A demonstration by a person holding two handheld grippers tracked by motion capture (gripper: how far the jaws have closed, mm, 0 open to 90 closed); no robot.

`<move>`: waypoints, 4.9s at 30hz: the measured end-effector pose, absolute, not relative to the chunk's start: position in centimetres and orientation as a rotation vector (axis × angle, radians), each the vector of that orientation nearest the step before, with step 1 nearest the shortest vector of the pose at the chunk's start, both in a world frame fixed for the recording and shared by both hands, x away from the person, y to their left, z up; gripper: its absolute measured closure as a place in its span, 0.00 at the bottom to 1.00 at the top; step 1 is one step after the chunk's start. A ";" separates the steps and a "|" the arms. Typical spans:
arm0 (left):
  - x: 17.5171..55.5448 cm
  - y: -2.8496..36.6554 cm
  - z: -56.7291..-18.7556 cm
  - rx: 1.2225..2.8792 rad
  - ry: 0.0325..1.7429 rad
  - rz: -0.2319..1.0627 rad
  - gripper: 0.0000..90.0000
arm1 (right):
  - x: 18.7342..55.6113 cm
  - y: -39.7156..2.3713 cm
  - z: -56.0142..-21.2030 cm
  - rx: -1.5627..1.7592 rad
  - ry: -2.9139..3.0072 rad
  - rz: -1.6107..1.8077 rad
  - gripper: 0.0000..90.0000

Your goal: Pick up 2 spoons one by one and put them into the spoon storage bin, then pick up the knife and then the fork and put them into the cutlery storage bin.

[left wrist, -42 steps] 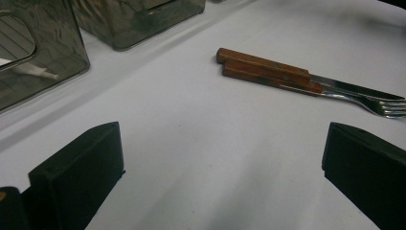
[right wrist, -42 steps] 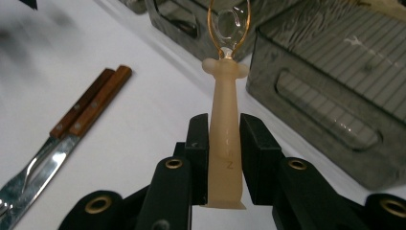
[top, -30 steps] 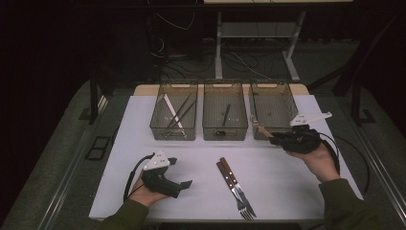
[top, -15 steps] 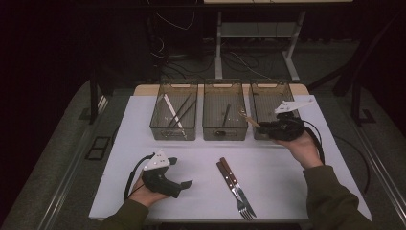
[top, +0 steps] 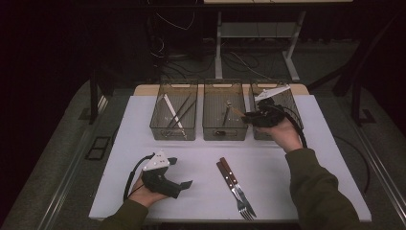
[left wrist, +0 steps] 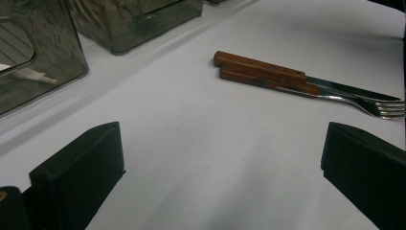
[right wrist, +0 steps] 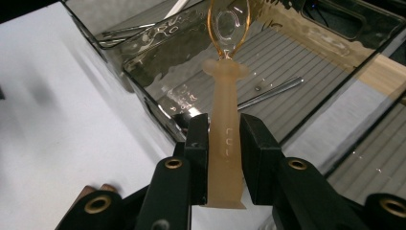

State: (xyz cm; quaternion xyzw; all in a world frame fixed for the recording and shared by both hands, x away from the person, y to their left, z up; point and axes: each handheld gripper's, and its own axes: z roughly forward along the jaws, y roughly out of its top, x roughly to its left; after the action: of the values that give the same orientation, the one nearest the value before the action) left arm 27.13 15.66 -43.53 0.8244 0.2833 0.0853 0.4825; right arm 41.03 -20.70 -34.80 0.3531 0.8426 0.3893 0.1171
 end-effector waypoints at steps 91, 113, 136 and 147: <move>27.1 15.4 -43.6 2.022 0.676 0.204 0.00 | 32.7 -22.6 -39.7 0.950 2.623 1.201 1.00; 27.0 15.4 -43.7 2.025 0.683 0.204 0.00 | 27.1 -20.9 -42.2 0.807 2.793 1.171 1.00; 27.1 15.2 -43.7 2.036 0.671 0.204 0.00 | 24.8 -16.2 -44.2 0.582 2.940 1.059 1.00; 27.1 15.3 -43.7 2.037 0.671 0.204 0.00 | 24.5 -16.2 -44.0 0.560 2.921 1.006 1.00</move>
State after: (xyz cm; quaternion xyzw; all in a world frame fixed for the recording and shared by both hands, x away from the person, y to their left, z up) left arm 27.13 15.27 -43.66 0.8326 0.2744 0.0834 0.4739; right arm 24.47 -16.19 -44.04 0.1784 0.9303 0.3205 0.0009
